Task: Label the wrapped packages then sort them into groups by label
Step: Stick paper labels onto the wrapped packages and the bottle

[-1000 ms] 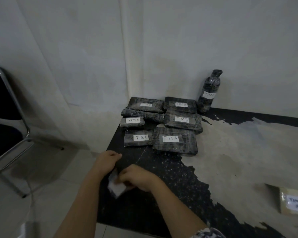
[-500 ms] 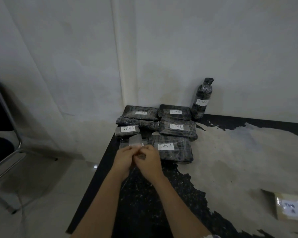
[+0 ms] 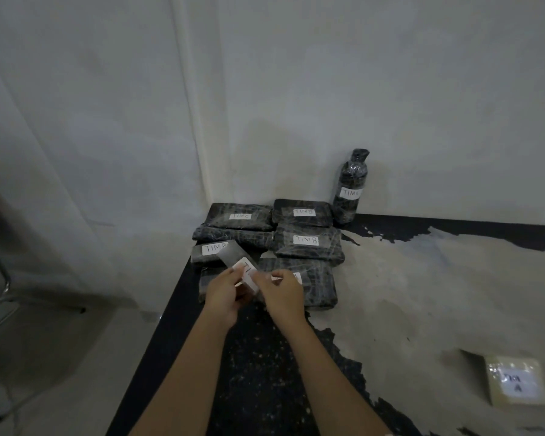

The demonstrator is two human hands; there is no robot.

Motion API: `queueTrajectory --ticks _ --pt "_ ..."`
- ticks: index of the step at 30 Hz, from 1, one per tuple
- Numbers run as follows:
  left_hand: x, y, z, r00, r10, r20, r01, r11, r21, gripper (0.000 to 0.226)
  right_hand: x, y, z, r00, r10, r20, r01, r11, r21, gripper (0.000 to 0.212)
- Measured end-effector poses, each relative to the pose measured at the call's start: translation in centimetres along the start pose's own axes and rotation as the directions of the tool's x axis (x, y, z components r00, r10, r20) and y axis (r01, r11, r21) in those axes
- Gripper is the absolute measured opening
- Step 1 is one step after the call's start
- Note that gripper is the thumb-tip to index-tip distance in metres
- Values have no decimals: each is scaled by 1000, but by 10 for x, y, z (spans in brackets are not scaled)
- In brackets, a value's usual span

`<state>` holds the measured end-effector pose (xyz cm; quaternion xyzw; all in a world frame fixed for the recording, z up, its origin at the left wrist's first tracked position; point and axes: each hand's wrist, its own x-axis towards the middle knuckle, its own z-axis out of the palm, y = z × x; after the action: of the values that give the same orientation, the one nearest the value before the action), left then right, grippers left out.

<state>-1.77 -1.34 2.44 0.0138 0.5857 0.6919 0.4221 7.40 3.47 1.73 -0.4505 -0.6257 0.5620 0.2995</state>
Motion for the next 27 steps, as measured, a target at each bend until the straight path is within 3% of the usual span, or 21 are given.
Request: queueTrajectory --ticks 2,6,9,15,18,21,27 --pt "1 -2 6 1000 -1 10 1 1000 4 18 2 -2 2 998 53 36 -54 998 22 36" --pt "8 0 12 1000 10 -16 -10 999 -34 16 14 -3 0 995 104 7 -104 995 -7 15" --pt "16 7 11 1000 26 -13 -27 999 -28 14 25 -5 -5 990 138 27 -140 984 112 7" --pt "44 26 8 998 22 -51 -24 999 -30 6 61 -15 -5 980 186 66 -196 959 207 16" --pt "62 40 10 994 61 -92 -65 997 -40 4 84 -22 0 985 161 69 -172 963 207 16" --pt "84 55 12 988 75 -138 -79 997 -27 3 110 -28 5 991 103 89 -116 981 157 32" --pt "128 78 13 977 105 -187 -98 994 49 8 157 -33 13 985 47 168 -62 995 81 24"
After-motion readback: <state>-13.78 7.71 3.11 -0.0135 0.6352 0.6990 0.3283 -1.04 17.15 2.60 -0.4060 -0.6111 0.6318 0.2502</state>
